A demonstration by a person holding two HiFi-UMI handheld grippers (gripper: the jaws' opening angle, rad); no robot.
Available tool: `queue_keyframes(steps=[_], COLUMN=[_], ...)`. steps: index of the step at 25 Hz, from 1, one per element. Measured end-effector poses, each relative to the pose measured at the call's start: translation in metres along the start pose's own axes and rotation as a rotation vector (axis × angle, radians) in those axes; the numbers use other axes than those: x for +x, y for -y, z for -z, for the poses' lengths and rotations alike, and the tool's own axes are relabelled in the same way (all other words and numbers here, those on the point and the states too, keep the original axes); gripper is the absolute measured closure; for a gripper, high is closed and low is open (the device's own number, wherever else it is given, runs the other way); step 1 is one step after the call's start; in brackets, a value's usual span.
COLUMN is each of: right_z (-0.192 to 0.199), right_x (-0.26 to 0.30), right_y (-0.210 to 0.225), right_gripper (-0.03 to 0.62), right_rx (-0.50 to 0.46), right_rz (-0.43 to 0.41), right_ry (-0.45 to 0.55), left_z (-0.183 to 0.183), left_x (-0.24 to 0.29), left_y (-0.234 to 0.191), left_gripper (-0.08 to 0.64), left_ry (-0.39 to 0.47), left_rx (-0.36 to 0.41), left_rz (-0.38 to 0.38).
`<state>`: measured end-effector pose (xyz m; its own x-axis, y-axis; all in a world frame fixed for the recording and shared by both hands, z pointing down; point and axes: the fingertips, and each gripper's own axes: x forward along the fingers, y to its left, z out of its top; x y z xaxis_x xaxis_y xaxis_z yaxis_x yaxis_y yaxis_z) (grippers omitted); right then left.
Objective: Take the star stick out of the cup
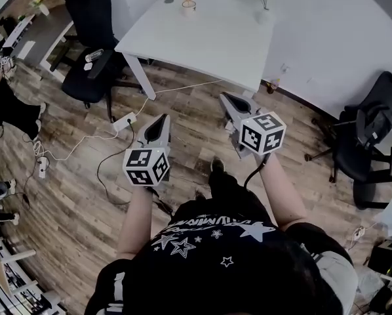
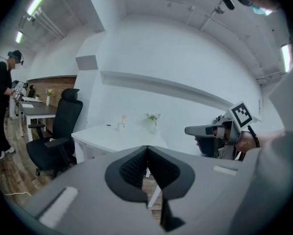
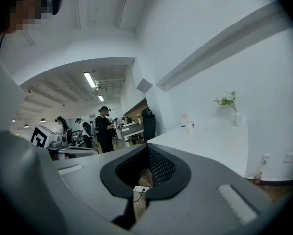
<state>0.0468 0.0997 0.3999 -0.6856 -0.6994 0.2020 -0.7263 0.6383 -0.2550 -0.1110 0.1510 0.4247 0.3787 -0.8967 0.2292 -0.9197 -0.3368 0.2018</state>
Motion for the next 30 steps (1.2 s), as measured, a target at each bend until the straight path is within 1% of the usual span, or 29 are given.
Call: queue_keyframes(steps=[3,6,13,20,25,30], right_z=[0.007,0.005,-0.016,-0.044,-0.057,-0.065], right_x=[0.010,0.030,0.102,0.176,0.214,0.244], right_y=[0.016,0.033,0.082,0.140,0.172,0.202], right_gripper=[0.578,0.578,0.578,0.577,0.577,0.577], right_rx=[0.014,0.024,0.033,0.043,0.055,0.060], right_rz=[0.011,0.006,-0.041,-0.058,-0.069,-0.083], right_ry=[-0.008,-0.006,-0.008,-0.020,-0.038,-0.050], left_z=[0.002,-0.001,-0.023,-0.052,-0.062,-0.072], left_x=[0.012,0.030,0.099,0.179,0.223,0.262], left_y=[-0.007,-0.020,-0.062,-0.097,-0.113,-0.124], left_gripper=[0.558,0.558,0.558,0.558,0.558,0.558], left_ry=[-0.007,-0.013,-0.019,-0.018,-0.035,-0.035], left_rx=[0.001,0.005,0.012,0.000,-0.001,-0.004], left_rz=[-0.006,-0.021,-0.068,-0.095,-0.111,-0.121])
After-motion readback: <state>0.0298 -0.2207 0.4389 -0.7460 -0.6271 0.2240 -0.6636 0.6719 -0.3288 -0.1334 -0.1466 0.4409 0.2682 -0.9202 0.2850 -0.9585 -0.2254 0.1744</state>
